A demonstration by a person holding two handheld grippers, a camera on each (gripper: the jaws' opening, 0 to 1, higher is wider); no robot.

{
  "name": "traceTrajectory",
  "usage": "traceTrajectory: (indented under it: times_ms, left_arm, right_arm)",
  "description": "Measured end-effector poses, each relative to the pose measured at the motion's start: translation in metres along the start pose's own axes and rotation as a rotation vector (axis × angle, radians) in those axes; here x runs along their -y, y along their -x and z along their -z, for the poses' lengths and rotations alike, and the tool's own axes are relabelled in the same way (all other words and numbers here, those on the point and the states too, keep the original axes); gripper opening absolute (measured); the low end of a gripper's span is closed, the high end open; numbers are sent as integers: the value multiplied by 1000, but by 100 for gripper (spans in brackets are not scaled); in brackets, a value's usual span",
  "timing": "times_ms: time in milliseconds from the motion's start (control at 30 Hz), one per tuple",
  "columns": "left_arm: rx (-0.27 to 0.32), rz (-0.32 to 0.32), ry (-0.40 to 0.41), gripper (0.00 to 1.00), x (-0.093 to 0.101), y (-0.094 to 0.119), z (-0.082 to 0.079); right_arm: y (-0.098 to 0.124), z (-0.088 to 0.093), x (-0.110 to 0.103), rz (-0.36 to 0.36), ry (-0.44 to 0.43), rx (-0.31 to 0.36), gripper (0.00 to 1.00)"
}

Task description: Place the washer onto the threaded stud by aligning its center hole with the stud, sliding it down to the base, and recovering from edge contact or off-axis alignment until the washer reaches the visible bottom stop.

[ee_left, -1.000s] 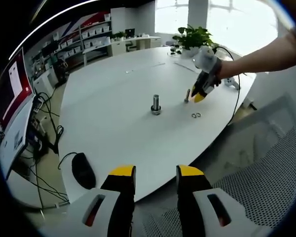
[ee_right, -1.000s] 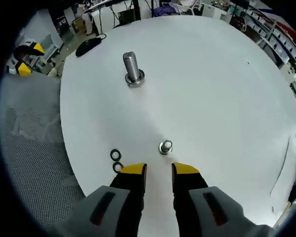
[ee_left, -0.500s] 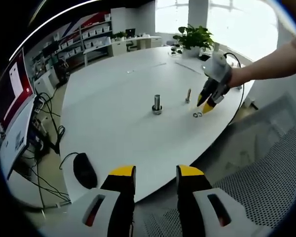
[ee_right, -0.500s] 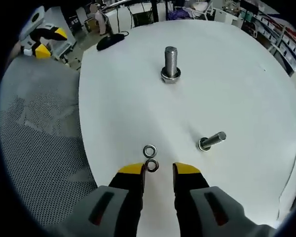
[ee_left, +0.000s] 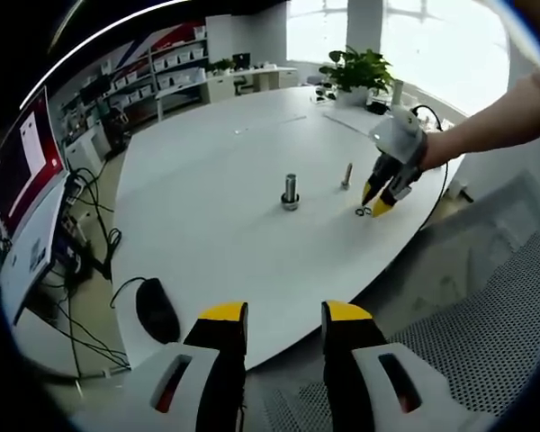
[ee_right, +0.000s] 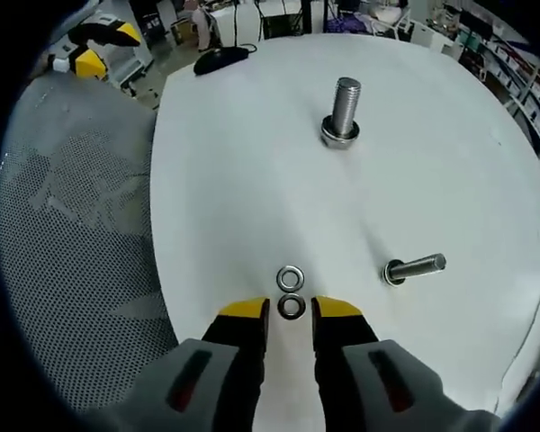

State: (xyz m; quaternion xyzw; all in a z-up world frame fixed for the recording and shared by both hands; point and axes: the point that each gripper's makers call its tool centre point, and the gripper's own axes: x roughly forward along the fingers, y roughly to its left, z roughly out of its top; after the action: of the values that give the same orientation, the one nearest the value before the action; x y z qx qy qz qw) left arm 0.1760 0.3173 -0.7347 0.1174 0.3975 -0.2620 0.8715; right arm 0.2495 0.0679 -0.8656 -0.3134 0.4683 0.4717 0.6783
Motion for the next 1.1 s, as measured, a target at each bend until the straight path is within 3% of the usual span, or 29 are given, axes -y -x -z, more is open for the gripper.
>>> traceTrajectory:
  times_ms: [100, 233, 433, 567, 833, 1100]
  left_arm:
    - [-2, 2, -2, 31, 1, 0, 0]
    - [4, 3, -1, 31, 1, 0, -1]
    - [0, 6, -4, 31, 1, -1, 0]
    - [7, 4, 1, 31, 1, 0, -1]
    - [11, 3, -3, 31, 1, 0, -3]
    - [9, 3, -6, 31, 2, 0, -3]
  right_arm:
    - [0, 3, 1, 1, 82, -23, 17]
    - [1, 3, 0, -3, 60, -12, 17]
    - [1, 5, -1, -19, 103, -2, 17]
    - [2, 5, 1, -31, 69, -3, 16]
    - [0, 4, -1, -16, 99, -74, 16]
    - [-1, 3, -1, 2, 82, -91, 18]
